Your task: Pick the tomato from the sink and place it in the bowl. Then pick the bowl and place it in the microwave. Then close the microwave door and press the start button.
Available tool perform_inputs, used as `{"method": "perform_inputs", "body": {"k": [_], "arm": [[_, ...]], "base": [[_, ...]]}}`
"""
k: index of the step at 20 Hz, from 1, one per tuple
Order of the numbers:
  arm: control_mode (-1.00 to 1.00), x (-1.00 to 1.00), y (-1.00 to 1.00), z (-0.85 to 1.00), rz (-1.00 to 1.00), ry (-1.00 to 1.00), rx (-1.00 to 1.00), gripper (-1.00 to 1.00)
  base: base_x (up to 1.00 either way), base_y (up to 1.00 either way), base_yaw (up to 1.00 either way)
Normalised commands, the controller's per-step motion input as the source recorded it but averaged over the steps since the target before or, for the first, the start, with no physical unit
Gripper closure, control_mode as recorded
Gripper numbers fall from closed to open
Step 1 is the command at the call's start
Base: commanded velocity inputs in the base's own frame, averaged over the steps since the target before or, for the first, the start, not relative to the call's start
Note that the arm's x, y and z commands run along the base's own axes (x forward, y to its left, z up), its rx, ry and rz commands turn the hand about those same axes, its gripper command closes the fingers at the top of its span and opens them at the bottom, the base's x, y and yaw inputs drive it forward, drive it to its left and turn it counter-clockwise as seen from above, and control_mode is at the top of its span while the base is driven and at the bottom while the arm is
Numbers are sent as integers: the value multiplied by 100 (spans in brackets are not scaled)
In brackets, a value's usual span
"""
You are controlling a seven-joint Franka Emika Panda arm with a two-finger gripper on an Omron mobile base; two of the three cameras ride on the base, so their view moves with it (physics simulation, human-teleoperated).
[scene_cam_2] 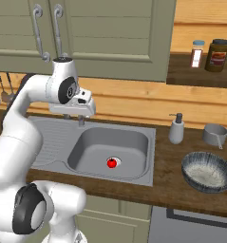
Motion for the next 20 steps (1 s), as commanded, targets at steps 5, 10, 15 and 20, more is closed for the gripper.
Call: {"method": "perform_inputs", "body": {"k": [5,10,15,20], "arm": [[-100,-35,-3,-2,0,0,0,-100],[-100,-80,-1,-13,0,1,0,-100],[-100,-44,-15,-59,0,4,0,-100],[-100,19,-49,-67,0,4,0,-100]], "base": [[0,0,0],[0,0,0],[0,0,0],[0,0,0]]}}
